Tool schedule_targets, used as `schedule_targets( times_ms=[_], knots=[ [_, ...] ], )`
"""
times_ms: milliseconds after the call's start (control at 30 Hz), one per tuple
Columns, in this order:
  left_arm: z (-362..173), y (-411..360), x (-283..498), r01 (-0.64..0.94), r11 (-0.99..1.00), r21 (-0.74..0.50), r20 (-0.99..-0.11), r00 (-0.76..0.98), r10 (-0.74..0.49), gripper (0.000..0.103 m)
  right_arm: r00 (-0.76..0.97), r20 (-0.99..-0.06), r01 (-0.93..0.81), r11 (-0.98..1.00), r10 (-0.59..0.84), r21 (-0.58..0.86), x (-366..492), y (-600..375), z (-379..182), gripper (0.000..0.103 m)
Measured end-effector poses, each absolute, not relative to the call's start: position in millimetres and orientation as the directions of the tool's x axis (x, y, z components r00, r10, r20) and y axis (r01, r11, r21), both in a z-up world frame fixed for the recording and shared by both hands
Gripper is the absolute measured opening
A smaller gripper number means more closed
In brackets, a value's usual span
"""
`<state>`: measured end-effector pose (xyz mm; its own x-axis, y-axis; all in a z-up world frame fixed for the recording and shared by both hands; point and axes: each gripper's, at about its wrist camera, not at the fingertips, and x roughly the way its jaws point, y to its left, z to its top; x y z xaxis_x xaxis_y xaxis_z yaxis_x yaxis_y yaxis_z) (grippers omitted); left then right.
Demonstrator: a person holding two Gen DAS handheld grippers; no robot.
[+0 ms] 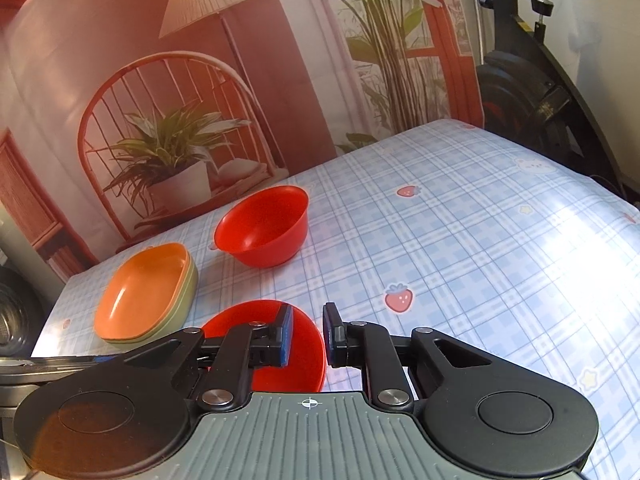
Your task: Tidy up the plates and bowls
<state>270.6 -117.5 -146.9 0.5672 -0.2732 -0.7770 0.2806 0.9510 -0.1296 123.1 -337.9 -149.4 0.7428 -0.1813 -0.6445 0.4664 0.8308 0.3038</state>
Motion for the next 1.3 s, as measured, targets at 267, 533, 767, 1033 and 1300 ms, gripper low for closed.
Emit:
schedule_targets(
  times_ms=[267, 533, 767, 1033, 1300],
  knots=[
    [-116.7, -98.8, 284.1, 0.255, 0.961, -0.112, -0.717, 0.648, -0.256, 0.031, 0.751, -0.617, 0.438, 0.877, -0.235, 0.199, 149.6, -340.7, -121.5, 0.017],
    [-96.7, -87.7, 295.9, 0.235, 0.97, -0.065, -0.679, 0.702, -0.216, 0.031, 0.758, -0.605, 0.412, 0.898, -0.243, 0.155, 173.4, -342.7, -105.4, 0.017],
    [-85.3, -82.5, 305.4, 0.223, 0.973, -0.051, -0.655, 0.728, -0.201, 0.031, 0.752, -0.615, 0.4, 0.906, -0.239, 0.137, 191.3, -350.0, -109.5, 0.017],
    [-96.3, -93.9, 327.0, 0.228, 0.972, -0.06, -0.668, 0.714, -0.209, 0.031, 0.725, -0.645, 0.393, 0.913, -0.239, 0.104, 219.4, -371.6, -126.5, 0.017],
    [-120.2, -115.2, 361.2, 0.244, 0.965, -0.101, -0.705, 0.666, -0.242, 0.031, 0.682, -0.695, 0.405, 0.91, -0.23, 0.095, 245.7, -399.4, -151.4, 0.017]
  ],
)
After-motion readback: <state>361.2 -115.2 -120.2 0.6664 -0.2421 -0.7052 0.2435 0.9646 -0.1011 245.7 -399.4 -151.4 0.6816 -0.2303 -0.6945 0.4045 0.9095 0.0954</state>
